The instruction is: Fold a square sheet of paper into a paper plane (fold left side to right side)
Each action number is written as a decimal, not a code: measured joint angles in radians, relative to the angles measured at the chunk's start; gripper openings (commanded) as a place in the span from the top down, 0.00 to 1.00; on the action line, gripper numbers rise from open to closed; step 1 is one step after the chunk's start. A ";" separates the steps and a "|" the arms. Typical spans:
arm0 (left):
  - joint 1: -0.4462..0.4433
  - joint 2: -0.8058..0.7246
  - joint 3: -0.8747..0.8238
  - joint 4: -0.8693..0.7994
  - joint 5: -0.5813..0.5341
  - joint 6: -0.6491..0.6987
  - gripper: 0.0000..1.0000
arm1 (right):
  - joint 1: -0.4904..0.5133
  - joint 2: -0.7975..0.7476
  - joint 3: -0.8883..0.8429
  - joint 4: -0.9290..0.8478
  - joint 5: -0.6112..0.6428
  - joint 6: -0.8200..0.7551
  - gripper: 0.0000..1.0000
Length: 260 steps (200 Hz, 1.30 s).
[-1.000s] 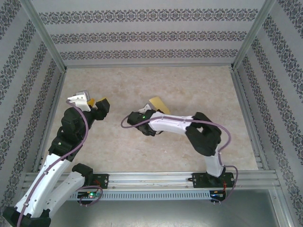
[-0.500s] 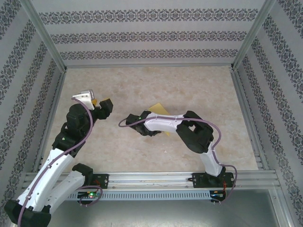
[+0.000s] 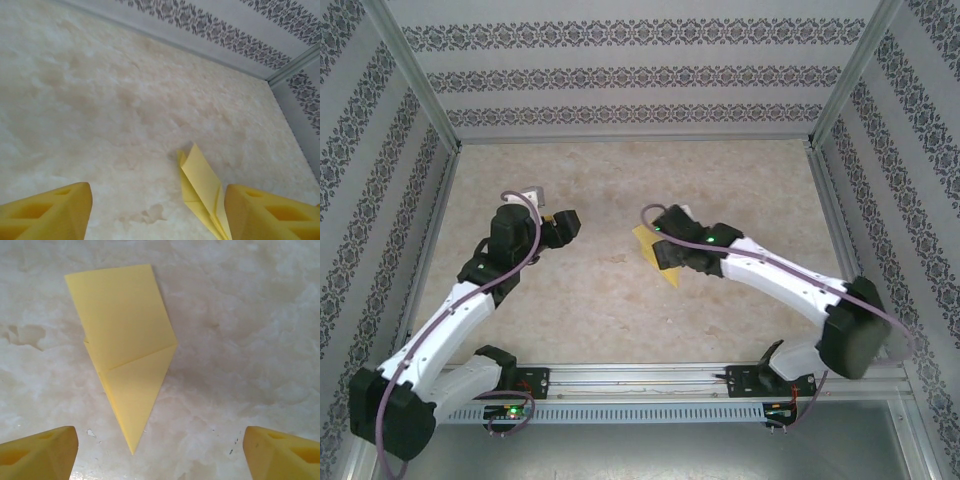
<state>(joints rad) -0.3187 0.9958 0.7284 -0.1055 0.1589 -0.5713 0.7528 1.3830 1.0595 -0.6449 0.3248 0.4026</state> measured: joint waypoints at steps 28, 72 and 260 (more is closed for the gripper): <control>-0.003 0.117 -0.035 0.090 0.095 -0.103 0.37 | -0.155 -0.155 -0.168 0.130 -0.124 0.027 0.03; -0.106 0.391 -0.047 0.295 0.203 -0.247 0.39 | -0.405 -0.386 -0.428 0.360 -0.352 0.118 0.02; -0.218 0.928 0.192 0.611 0.269 -0.389 0.95 | -0.633 -0.547 -0.596 0.466 -0.700 0.220 0.39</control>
<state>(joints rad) -0.5365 1.9236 0.9207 0.5056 0.4282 -0.9600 0.1200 0.8364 0.4633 -0.1791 -0.3756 0.6228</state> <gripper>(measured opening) 0.070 0.677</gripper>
